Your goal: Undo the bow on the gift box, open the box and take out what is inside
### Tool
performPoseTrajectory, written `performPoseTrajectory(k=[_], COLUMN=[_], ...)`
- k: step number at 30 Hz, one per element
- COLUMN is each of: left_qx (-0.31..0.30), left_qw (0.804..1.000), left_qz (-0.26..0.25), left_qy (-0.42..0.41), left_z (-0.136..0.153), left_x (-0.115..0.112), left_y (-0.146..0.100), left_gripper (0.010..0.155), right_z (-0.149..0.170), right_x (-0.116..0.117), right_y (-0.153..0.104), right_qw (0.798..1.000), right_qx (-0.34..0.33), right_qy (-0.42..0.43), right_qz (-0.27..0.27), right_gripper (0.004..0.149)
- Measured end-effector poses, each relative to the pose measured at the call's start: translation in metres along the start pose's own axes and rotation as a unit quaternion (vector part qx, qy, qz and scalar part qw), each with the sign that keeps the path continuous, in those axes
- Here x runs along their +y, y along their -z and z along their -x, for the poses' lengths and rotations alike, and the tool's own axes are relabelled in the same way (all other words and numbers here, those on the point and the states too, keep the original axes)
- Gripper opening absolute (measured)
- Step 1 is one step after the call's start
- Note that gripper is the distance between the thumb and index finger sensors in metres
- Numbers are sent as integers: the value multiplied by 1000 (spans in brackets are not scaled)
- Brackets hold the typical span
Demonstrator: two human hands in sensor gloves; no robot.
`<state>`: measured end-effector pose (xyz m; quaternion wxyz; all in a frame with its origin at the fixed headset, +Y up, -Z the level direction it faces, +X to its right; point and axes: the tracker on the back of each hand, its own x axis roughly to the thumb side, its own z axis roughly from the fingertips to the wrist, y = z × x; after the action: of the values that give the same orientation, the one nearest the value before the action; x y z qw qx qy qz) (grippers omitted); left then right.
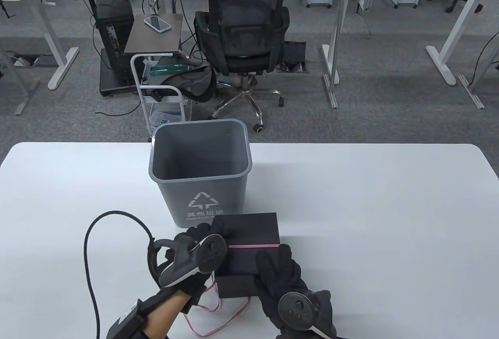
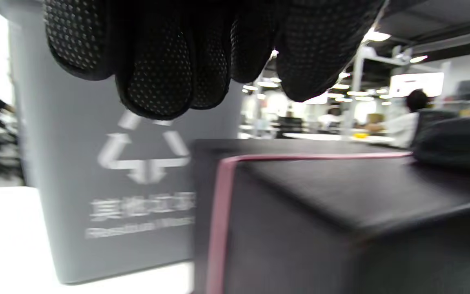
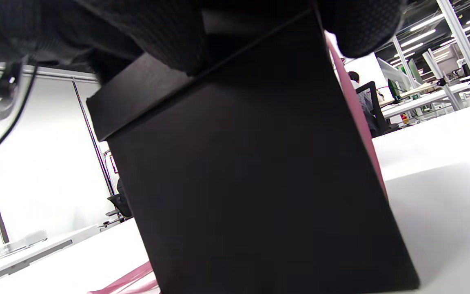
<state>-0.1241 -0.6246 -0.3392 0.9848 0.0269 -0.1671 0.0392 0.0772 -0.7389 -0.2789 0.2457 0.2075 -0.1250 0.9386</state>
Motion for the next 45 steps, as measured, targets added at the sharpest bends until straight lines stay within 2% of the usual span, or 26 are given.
performPoseTrajectory(k=[2, 4, 7, 10, 16, 23, 28, 34, 37, 40, 45], left_qx=[-43, -57, -66, -94, -136, -162, -173, -175, -169, -160, -120], left_qw=[996, 988, 979, 980, 982, 977, 976, 977, 977, 982, 980], left_qz=[79, 141, 190, 169, 75, 49, 5, -15, -33, -42, -107], left_qy=[-1, 21, 11, 47, 110, 126, 132, 118, 125, 93, 113], left_z=[-12, -18, -19, -22, -36, -35, -31, -35, -39, -39, -33], left_x=[-3, -9, -12, -12, -17, -27, -24, -7, 8, 24, 47], left_y=[19, 33, 49, 55, 52, 53, 47, 44, 42, 40, 40], left_gripper=[57, 63, 66, 59, 39, 40, 39, 39, 39, 39, 38], right_z=[0, 1, 1, 0, 0, -2, -7, -9, -10, -10, -12], right_x=[0, 0, 0, 1, 0, -1, -3, -6, -9, -10, -11], right_y=[0, -1, 0, 0, 0, 0, 0, 0, -1, -1, -2], right_qw=[1000, 1000, 1000, 1000, 1000, 1000, 998, 998, 999, 999, 999], right_qx=[-1, -2, -1, -3, -1, -7, -28, -26, -26, -28, -36], right_qy=[2, 1, 0, -1, 2, -6, -48, -50, -46, -41, -36], right_qz=[0, 2, 2, 0, -3, 4, 4, -9, -11, -12, -10], right_gripper=[63, 63, 63, 63, 62, 62, 63, 63, 62, 61, 59])
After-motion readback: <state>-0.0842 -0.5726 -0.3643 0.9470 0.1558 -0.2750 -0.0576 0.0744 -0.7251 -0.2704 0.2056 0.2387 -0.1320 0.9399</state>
